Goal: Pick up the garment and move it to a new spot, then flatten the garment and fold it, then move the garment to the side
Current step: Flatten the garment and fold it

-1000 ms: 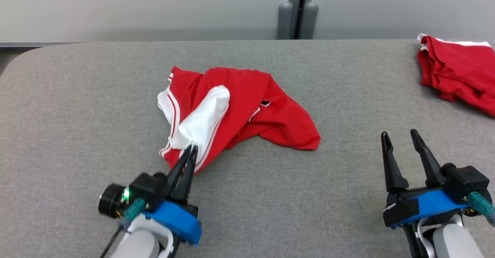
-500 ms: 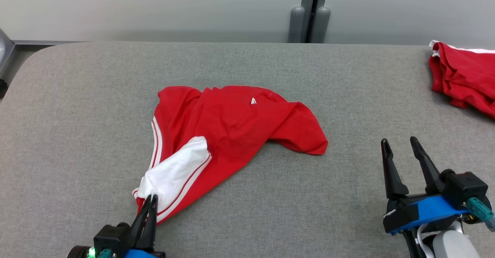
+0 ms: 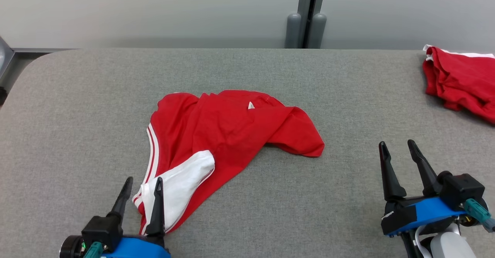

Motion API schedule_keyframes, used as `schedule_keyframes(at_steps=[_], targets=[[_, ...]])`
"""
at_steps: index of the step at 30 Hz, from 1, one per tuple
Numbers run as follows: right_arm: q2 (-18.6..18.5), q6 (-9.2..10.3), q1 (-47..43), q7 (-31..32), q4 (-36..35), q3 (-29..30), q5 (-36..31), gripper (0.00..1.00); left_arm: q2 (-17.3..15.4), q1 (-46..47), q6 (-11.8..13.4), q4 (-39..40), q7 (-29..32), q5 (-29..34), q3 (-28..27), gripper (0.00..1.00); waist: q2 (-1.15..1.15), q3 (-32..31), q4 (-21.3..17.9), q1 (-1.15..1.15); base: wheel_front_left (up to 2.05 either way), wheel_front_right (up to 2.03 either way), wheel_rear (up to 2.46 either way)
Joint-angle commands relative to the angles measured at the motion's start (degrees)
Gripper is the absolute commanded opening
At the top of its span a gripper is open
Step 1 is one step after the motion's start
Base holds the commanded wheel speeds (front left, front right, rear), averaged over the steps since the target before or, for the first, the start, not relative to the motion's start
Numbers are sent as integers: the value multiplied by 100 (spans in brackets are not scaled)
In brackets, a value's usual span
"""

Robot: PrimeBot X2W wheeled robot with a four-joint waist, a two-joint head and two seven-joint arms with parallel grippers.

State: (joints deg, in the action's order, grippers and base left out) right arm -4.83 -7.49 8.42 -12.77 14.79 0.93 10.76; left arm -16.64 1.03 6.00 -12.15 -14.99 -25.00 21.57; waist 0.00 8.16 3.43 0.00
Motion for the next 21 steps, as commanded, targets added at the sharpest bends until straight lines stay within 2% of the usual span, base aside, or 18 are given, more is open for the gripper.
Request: schedule_keyframes(at_steps=[1, 7, 12, 21], targets=[[-14, -1, -49, -44, 10, 0, 56, 100, 60, 76, -24, 100, -26, 84, -142, 100, 0, -27, -41, 0, 0, 0, 0], [-24, -1, -76, -56, 28, 0, 66, 100, 202, 193, -112, 169, -26, 278, -360, 100, 0, -62, -130, 0, 0, 0, 0], [-52, -2, -37, -70, 43, -15, 89, 100, 258, 459, -289, 36, -25, 453, -378, 100, 0, -31, -217, 0, 0, 0, 0], [-12, -1, 23, -99, 60, -32, 93, 100, 322, 1057, -699, -533, 161, 527, -85, 100, 0, 61, -406, 0, 0, 0, 0]])
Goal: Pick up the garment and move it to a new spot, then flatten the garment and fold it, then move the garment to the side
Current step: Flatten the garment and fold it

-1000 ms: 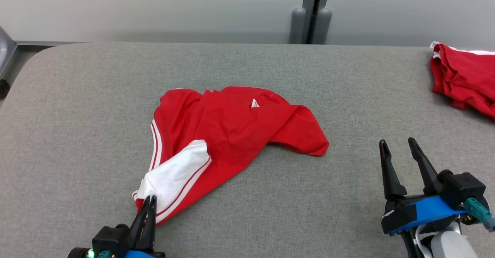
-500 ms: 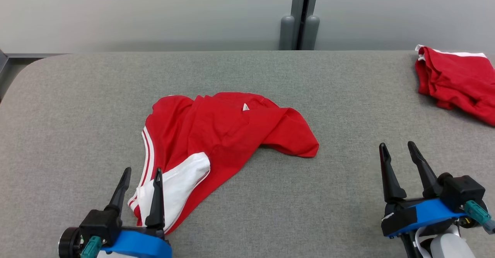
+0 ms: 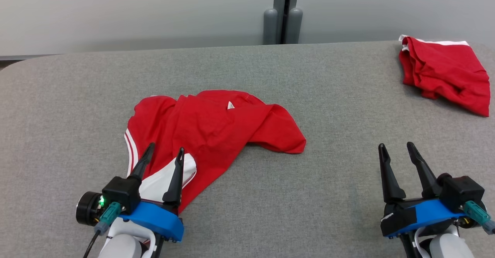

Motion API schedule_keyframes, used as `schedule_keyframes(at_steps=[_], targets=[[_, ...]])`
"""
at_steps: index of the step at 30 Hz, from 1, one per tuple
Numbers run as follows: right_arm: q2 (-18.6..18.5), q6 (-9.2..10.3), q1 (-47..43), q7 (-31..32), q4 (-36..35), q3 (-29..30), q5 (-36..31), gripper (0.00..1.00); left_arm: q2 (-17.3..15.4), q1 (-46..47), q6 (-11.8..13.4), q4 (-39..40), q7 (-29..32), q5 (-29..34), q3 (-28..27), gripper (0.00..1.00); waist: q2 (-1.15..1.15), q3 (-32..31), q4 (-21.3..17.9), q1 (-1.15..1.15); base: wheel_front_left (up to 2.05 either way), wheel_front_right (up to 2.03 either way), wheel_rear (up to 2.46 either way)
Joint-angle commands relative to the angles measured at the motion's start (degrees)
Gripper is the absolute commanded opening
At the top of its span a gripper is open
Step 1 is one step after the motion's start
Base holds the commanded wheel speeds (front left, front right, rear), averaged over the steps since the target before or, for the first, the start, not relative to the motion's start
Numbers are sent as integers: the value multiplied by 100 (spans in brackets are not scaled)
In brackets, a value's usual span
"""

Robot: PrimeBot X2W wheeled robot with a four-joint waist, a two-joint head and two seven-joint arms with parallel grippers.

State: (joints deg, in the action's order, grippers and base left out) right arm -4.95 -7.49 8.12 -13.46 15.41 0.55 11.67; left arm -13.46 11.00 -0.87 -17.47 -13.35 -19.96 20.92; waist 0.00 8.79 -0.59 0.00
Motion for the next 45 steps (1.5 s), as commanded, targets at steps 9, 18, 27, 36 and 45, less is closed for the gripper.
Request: schedule_keyframes(at_steps=[9, 18, 27, 36, 45], targets=[[26, -1, 117, -66, 45, -26, 8, 100, 63, 354, -202, -763, 362, 32, 302, 100, 0, 130, -177, 0, 0, 0, 0], [-12, -1, 211, -90, 107, -43, 28, 100, 75, 622, -205, -1815, 371, 156, 479, 100, 0, 196, -275, 0, 0, 0, 0], [-11, -2, 88, -111, 154, -37, -38, 100, 247, 900, -293, -2103, -24, 256, 634, 0, 0, 5, -180, 0, 0, 0, 0], [6, -2, -31, -95, 173, -89, -4, 100, 479, 272, -451, -1369, -128, 654, 1444, 0, 0, -204, 73, 0, 0, 0, 0], [3, -1, -61, -46, 123, -70, -4, 100, 662, -136, -622, -1010, 45, 413, 2110, 100, 0, -212, 208, 0, 0, 0, 0]])
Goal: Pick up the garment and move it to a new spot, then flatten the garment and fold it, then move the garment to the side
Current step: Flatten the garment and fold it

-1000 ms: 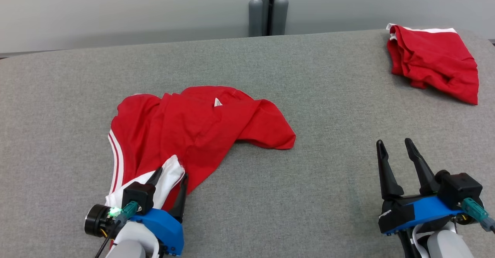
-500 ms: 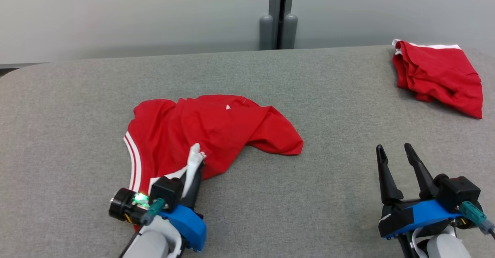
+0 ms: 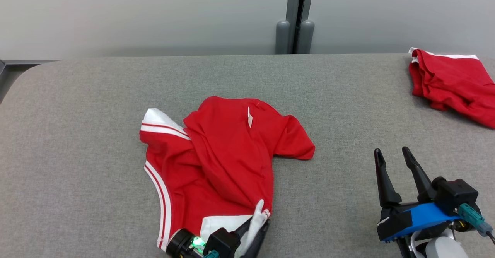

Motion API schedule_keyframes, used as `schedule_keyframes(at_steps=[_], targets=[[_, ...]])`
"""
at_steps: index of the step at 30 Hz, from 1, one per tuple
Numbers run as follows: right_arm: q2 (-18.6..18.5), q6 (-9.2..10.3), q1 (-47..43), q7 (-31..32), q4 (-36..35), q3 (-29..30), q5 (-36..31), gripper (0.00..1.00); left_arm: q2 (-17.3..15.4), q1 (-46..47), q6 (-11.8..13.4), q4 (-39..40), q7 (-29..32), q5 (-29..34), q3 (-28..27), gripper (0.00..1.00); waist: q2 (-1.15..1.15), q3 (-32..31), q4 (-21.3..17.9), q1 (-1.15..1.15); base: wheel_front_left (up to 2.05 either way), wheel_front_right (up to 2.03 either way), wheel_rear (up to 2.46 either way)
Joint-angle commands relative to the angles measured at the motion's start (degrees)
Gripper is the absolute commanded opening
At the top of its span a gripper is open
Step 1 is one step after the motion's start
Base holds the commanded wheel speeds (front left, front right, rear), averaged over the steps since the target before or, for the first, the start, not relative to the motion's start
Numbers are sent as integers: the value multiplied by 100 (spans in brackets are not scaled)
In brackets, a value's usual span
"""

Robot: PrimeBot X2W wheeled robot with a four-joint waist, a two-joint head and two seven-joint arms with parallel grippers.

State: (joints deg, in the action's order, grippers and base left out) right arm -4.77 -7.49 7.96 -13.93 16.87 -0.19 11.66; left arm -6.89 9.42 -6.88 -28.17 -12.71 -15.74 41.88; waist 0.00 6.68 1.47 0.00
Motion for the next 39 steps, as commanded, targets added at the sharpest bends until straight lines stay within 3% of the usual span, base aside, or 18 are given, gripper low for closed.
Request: schedule_keyframes(at_steps=[1, 6, 13, 24, 33, 39], targets=[[-23, -1, -45, 0, -18, 0, 5, 100, 2, 32, -27, 124, -36, -31, 48, 100, 0, -3, 6, 0, 0, 0, 0], [-7, -1, -55, -2, -30, 6, 6, 100, -130, 221, 78, 669, -147, -91, -179, 100, 0, 9, -14, 0, 0, 0, 0], [21, -1, -5, -26, -14, 7, 43, 100, -578, 506, 550, 1216, -208, -258, -1014, 100, 0, 122, -129, 0, 0, 0, 0], [32, -1, 128, -67, 4, 55, 18, 100, -1073, 608, 974, 872, -140, -625, -1856, 100, 0, 339, -265, 0, 0, 0, 0], [9, -1, 172, -79, 32, 76, 7, 100, -1004, 436, 949, 317, -70, -852, -1897, 100, 0, 408, -258, 0, 0, 0, 0], [0, -1, 241, -86, 75, 23, 2, 100, -921, 441, 844, -452, -54, -1014, -1911, 100, 0, 438, -296, 0, 0, 0, 0]])
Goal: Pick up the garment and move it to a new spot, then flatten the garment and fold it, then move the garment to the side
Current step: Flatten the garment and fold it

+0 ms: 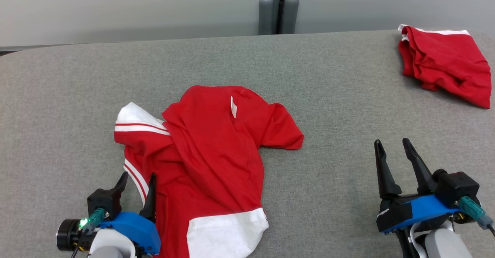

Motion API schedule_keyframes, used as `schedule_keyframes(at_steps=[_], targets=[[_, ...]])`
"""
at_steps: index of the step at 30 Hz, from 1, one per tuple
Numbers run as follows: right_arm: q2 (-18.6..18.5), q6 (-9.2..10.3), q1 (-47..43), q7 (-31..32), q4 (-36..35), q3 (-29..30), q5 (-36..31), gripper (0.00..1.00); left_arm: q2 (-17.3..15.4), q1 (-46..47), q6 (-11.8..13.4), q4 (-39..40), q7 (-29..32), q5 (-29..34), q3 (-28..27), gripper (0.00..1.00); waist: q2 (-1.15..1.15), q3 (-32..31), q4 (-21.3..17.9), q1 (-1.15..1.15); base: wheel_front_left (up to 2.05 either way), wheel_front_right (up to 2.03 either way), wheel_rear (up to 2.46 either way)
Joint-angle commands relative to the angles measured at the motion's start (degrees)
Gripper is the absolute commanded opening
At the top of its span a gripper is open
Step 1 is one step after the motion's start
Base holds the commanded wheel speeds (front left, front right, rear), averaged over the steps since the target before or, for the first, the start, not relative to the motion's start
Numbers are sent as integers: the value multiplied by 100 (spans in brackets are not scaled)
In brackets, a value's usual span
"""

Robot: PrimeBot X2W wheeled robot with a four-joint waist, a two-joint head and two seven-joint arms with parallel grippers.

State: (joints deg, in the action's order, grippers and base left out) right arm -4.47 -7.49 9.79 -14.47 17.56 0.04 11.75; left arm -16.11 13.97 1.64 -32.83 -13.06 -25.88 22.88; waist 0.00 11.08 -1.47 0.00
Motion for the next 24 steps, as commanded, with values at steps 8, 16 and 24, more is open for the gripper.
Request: schedule_keyframes(at_steps=[8, 16, 24], targets=[[-52, -1, 46, -32, 46, 34, -3, 100, 149, 160, -163, -846, 241, -106, 140, 100, 0, 5, -25, 0, 0, 0, 0], [-36, -1, 98, -37, 69, -17, 7, 100, 406, 379, -469, -1408, 539, -247, 311, 0, 0, -13, -41, 0, 0, 0, 0], [-72, -1, 46, -38, 86, -11, 20, 100, 198, 1005, -487, -1437, 147, -173, 225, 0, 0, -112, -40, 0, 0, 0, 0]])
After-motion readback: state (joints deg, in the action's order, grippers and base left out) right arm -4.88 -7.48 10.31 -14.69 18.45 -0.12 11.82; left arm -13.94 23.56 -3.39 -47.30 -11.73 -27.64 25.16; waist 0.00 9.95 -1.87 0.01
